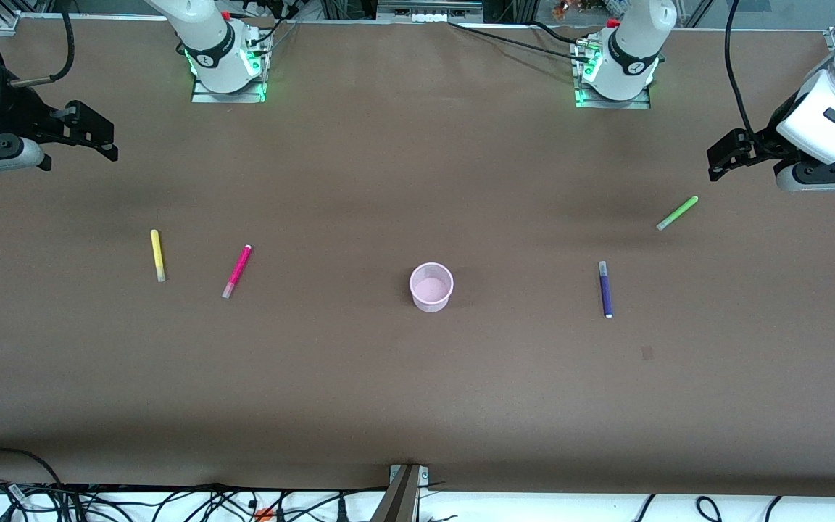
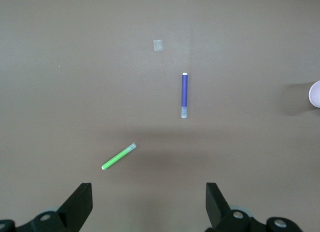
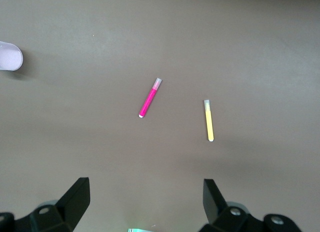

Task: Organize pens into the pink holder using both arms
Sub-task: 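Move the left gripper down toward the blue marker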

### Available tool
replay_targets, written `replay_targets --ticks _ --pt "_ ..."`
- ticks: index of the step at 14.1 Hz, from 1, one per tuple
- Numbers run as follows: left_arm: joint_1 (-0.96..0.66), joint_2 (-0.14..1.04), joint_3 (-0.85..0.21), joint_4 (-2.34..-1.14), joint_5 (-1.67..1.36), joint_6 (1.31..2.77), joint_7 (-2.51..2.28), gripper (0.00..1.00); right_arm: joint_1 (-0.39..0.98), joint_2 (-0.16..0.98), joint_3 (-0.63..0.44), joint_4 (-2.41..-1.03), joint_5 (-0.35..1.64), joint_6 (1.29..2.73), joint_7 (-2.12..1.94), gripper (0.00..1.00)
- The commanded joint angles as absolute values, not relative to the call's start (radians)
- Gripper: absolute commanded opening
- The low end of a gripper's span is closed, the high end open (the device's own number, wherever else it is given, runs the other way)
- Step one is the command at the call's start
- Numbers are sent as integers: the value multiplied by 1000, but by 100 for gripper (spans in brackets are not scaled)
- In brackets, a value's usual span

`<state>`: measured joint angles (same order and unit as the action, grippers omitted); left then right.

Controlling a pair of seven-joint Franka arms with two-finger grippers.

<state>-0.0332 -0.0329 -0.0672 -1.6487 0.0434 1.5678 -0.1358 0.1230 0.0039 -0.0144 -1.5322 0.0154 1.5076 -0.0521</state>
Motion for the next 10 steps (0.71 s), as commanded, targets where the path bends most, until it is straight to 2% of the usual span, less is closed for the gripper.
replay_targets --ticks 1,10 --pt "-28 -23 -72 -1624 31 1554 -124 100 118 -30 -6 -1572 8 1514 -49 100" --pt "-29 -25 -83 -1625 32 1520 -138 100 123 -12 -9 -1548 2 1522 -49 100"
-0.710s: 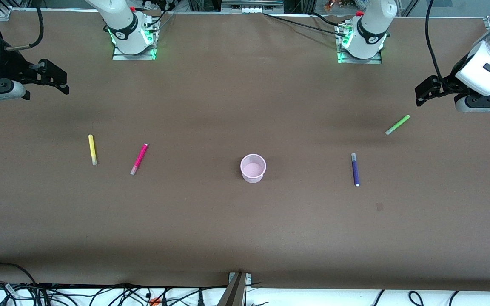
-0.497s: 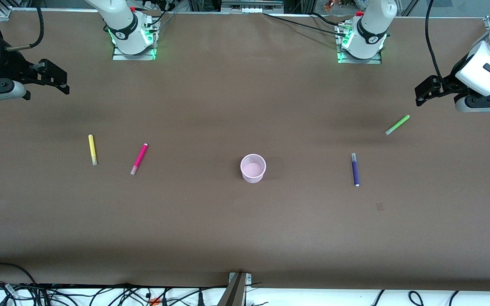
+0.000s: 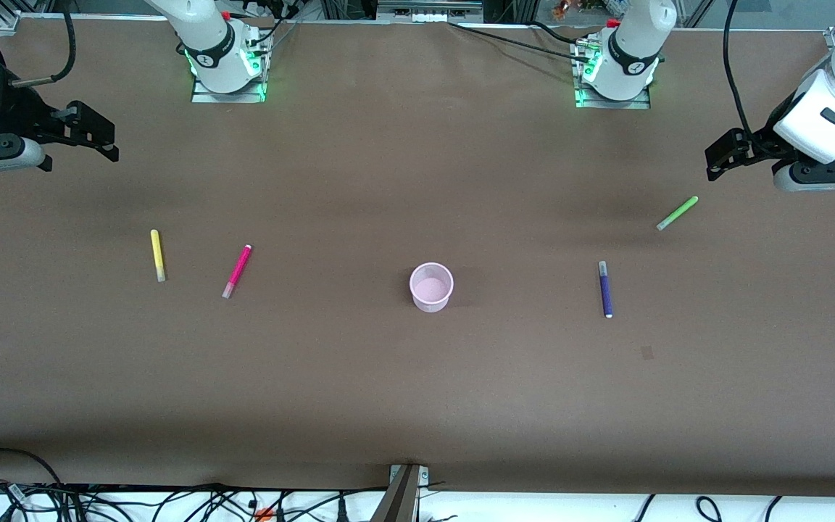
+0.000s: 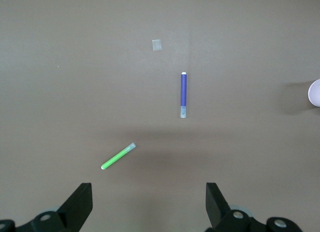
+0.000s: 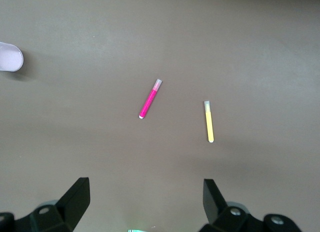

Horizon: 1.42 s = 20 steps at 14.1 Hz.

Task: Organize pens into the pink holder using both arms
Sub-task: 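Move the left gripper down toward the blue marker, then grasp the blue marker with the left gripper while the right gripper reaches the pink highlighter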

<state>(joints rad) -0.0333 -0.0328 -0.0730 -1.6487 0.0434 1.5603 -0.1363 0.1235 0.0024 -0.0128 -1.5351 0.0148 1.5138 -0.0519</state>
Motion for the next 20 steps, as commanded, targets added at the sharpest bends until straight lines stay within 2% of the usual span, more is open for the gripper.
replay_targets --ticks 1,5,7,9,20 --pt "-35 -22 -83 -1624 37 1514 -138 100 123 -12 -6 -1548 2 1522 -45 100" --pt "-32 4 -83 -1629 44 1499 -140 100 123 -14 -6 -1549 12 1514 -43 100" --pt "-28 67 -81 -1631 46 1444 -124 100 124 -14 -6 -1549 12 1519 -43 100" --pt "-34 145 -83 -1629 48 1463 -123 100 124 -14 -6 -1549 12 1520 -43 100" --pt "-38 515 -83 -1681 48 2107 -91 100 135 15 -3 -1549 3 1526 -57 100"
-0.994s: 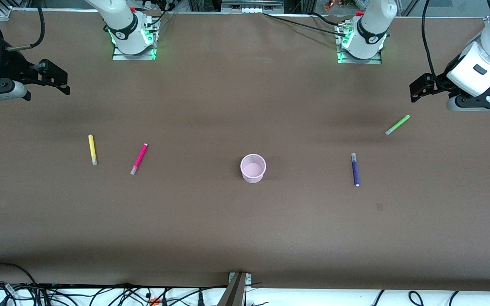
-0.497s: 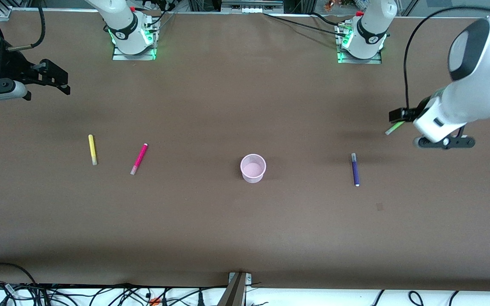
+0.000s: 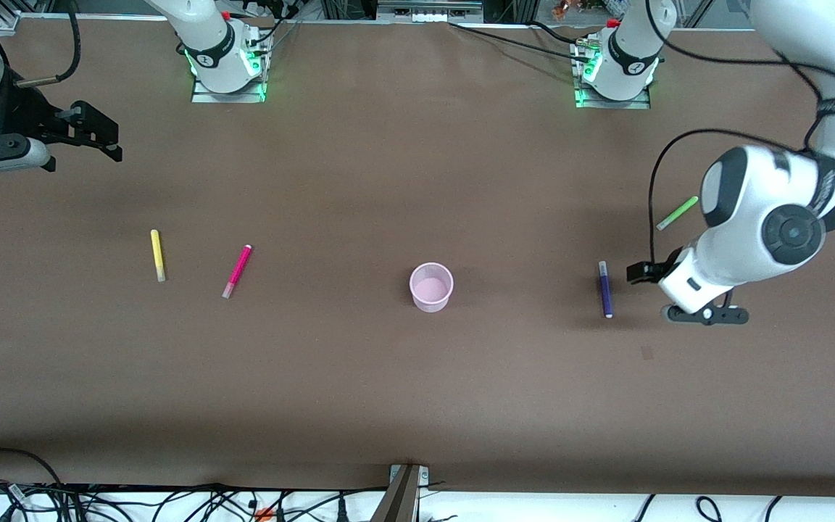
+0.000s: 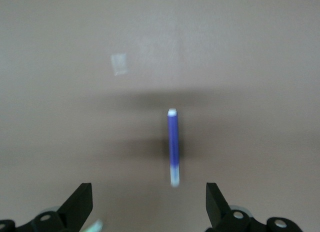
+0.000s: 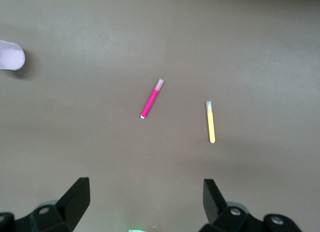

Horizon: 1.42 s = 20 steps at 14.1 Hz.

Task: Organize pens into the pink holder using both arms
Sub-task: 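Grasp the blue marker with the left gripper while the right gripper reaches the pink highlighter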

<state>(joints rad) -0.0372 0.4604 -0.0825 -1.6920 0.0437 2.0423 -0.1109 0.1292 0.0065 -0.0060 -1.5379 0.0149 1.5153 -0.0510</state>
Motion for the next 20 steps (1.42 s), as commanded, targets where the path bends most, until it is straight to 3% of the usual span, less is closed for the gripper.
replay_targets --ticks 1,6,8,9,12,15,20 --pt "-40 540 -84 -1681 48 2129 -89 100 133 41 -5 -1548 -1 1526 -60 100" --pt "-48 638 -83 -1756 61 2357 -33 99 166 72 -3 -1545 -89 1539 -60 100" --pt "-48 640 -84 -1788 63 2364 -20 62 164 139 -5 -1545 -104 1546 -58 100" --pt "-49 640 -84 -1799 63 2364 -21 50 154 196 -12 -1537 -94 1548 -58 100" --pt "-51 649 -84 -1801 63 2372 -21 18 137 233 -17 -1587 47 1652 -26 100" --pt "-52 658 -83 -1796 63 2375 -20 0 152 256 -12 -1713 52 1842 151 100" --pt "-52 624 -112 -1770 60 2356 38 0 166 264 -9 -1923 54 2078 281 100"
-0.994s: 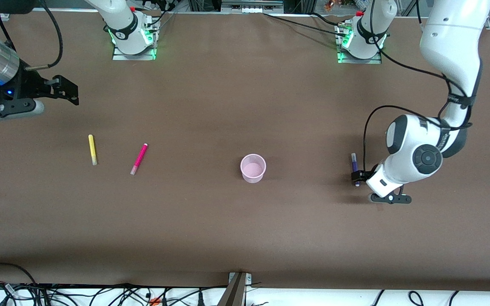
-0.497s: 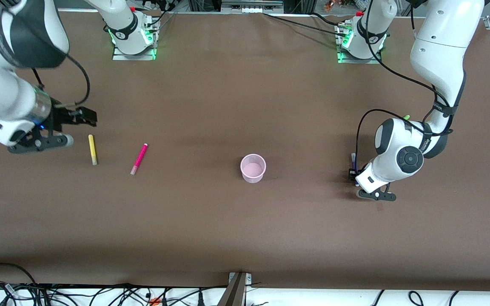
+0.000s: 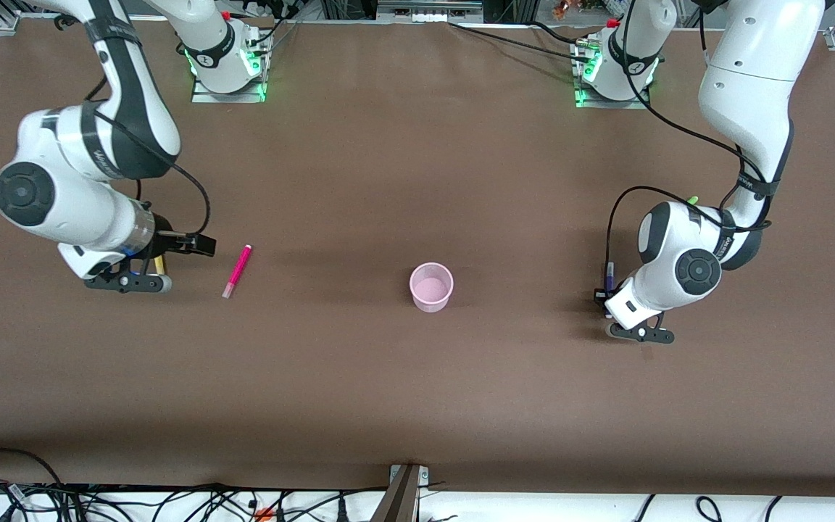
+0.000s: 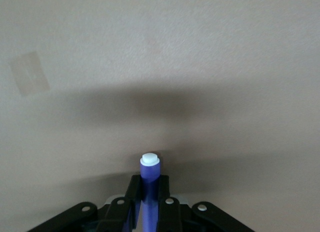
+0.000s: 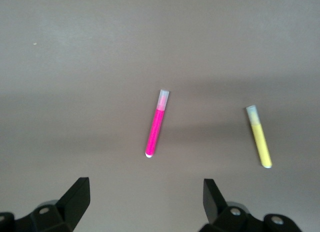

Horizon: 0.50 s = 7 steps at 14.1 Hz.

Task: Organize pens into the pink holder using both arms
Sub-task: 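Grasp the blue marker with the left gripper while the right gripper reaches the pink highlighter, then carry the blue marker to the pink holder while the right gripper grasps the pink highlighter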

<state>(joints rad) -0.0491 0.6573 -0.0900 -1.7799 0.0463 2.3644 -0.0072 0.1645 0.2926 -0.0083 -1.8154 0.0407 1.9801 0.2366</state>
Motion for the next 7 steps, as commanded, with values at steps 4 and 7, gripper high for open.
replay_targets --ticks 4,7 --pt "-34 618 -237 -1706 44 2342 61 0 166 322 -6 -2020 60 2235 372 100" --pt "-31 620 -327 -1658 -79 2333 63 0 179 367 3 -2052 61 2322 403 99"
